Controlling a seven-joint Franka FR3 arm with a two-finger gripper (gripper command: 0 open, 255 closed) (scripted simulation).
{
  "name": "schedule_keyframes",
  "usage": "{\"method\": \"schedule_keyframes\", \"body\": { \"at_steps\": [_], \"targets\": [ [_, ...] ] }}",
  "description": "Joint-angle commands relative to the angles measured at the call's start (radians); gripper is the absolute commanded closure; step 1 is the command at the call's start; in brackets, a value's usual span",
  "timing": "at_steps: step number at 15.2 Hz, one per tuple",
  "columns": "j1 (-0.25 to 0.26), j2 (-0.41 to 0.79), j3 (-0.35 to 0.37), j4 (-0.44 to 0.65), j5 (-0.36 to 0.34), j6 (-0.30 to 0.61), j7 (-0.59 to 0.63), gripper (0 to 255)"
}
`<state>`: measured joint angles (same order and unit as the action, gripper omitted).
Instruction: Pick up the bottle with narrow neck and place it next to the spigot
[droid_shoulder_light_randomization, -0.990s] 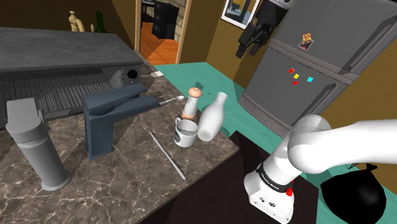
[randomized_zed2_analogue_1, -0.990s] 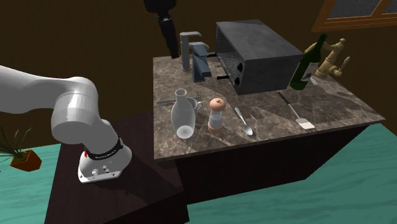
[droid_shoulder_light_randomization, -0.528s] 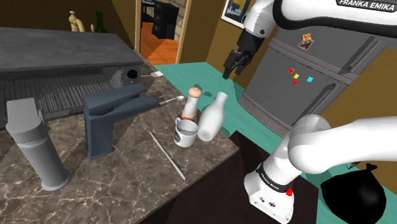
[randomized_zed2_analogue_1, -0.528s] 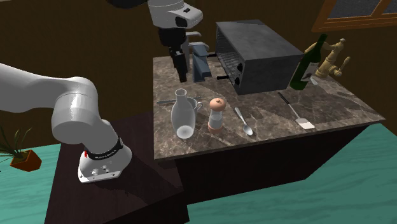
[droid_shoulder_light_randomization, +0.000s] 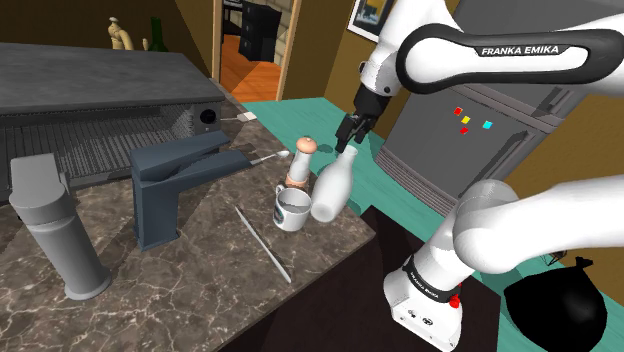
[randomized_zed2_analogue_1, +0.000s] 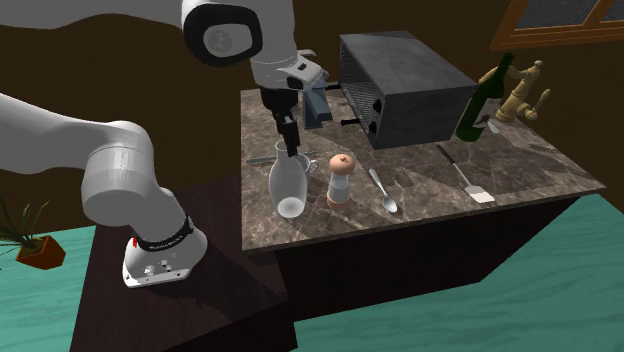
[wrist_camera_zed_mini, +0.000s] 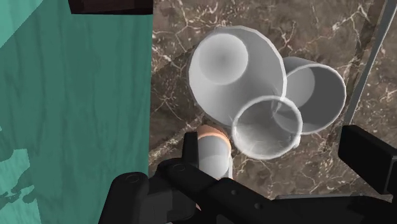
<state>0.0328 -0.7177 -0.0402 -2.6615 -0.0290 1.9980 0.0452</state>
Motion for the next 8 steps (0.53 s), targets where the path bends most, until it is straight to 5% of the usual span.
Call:
{"method": "schedule_keyframes", "body": {
  "at_steps": [1, 8],
  "targets": [
    [-0.001, 0.012, -0.003, -0.021, -0.002, 0.033, -0.002, 0],
    [-0.001, 0.032, -0.004, -0.057, -0.003, 0.090, -0.002, 0]
  ]
}}
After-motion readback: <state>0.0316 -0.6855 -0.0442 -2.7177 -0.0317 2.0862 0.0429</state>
